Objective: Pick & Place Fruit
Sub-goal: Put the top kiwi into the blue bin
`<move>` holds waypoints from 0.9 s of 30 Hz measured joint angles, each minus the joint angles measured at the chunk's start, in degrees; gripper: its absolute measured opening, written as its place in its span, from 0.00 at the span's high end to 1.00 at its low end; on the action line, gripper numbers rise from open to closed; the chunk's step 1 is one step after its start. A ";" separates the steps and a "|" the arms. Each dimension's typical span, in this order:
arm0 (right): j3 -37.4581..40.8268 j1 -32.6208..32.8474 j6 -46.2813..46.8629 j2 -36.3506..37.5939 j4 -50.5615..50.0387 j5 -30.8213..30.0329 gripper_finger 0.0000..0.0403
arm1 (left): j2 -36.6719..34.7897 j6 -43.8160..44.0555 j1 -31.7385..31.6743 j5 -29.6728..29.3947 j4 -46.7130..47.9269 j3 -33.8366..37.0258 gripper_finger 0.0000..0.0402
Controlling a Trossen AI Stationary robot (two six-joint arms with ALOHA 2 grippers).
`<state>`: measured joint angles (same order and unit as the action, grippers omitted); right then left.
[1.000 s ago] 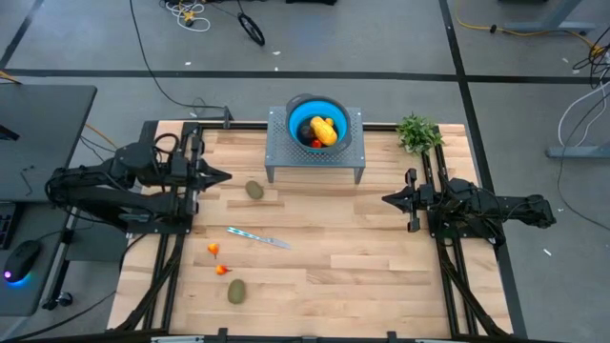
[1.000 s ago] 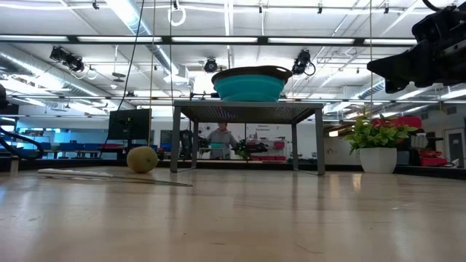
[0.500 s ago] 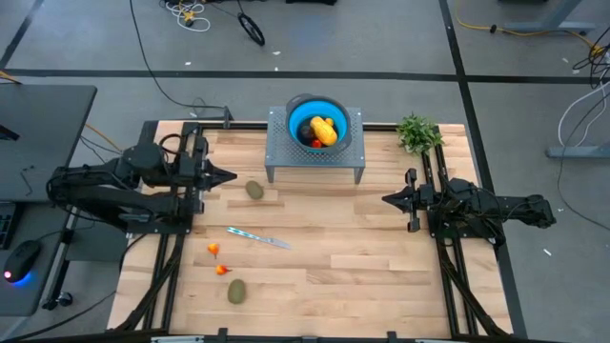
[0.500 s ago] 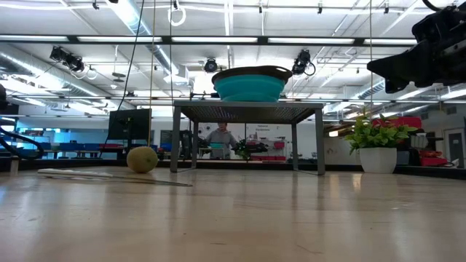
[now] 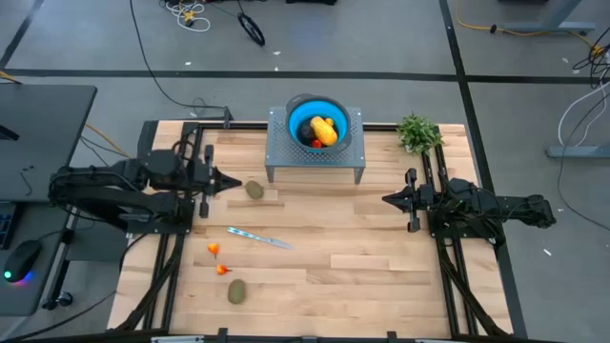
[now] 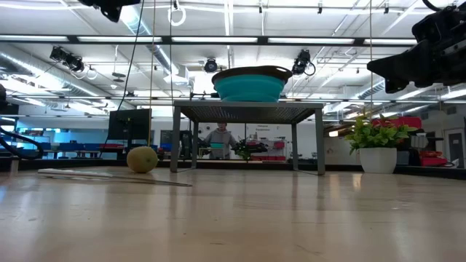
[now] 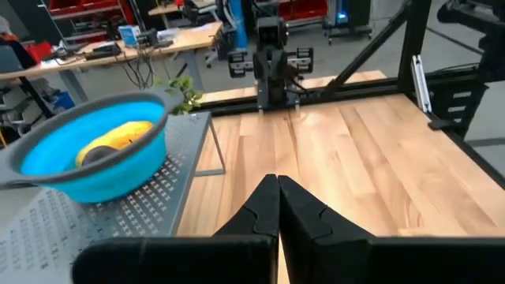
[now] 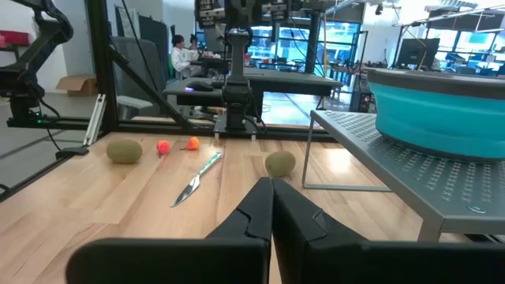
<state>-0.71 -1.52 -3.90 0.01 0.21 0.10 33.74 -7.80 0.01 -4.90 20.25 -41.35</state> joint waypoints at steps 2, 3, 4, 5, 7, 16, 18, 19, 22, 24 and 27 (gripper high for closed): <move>0.00 -0.01 -0.01 0.00 0.00 0.02 0.98 | 0.02 0.09 0.00 0.01 -0.05 0.39 1.00; 0.00 -0.01 -0.01 0.00 0.01 0.01 0.98 | 0.02 0.07 0.00 0.01 0.35 0.44 1.00; 0.00 -0.01 -0.02 0.00 0.01 0.00 0.98 | 0.02 0.07 0.00 0.01 0.39 0.44 1.00; 0.00 0.00 0.00 0.00 0.02 0.00 0.98 | 0.02 0.07 0.00 0.01 0.28 0.44 1.00; 0.00 -0.02 0.00 0.00 0.02 0.00 0.98 | 0.02 0.05 0.00 0.01 0.28 0.44 1.00; 0.00 -0.02 0.00 0.00 0.00 0.00 0.98 | 2.25 -3.25 -0.15 -0.01 -0.55 -1.39 1.00; 0.00 -0.02 0.00 0.00 0.02 0.02 0.98 | 3.49 -3.58 -0.53 0.00 -0.54 -2.95 1.00; 0.00 -0.02 0.00 0.00 0.01 0.02 0.98 | 4.05 -3.58 -0.75 -0.01 -0.62 -3.61 1.00; 0.00 -0.02 -0.02 0.00 0.02 0.01 0.98 | 5.64 -4.63 -1.31 0.23 -0.51 -5.14 1.00; 0.00 -0.02 0.00 0.00 0.00 0.00 0.98 | 6.58 -4.91 -1.77 1.25 -0.47 -5.86 1.00; 0.00 -0.01 -0.01 0.00 0.00 0.02 0.98 | 7.98 -4.91 -2.45 2.24 -0.44 -6.59 1.00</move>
<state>-0.71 -1.53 -3.91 0.01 0.21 0.12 41.72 -12.71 -2.44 -2.66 19.81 -47.94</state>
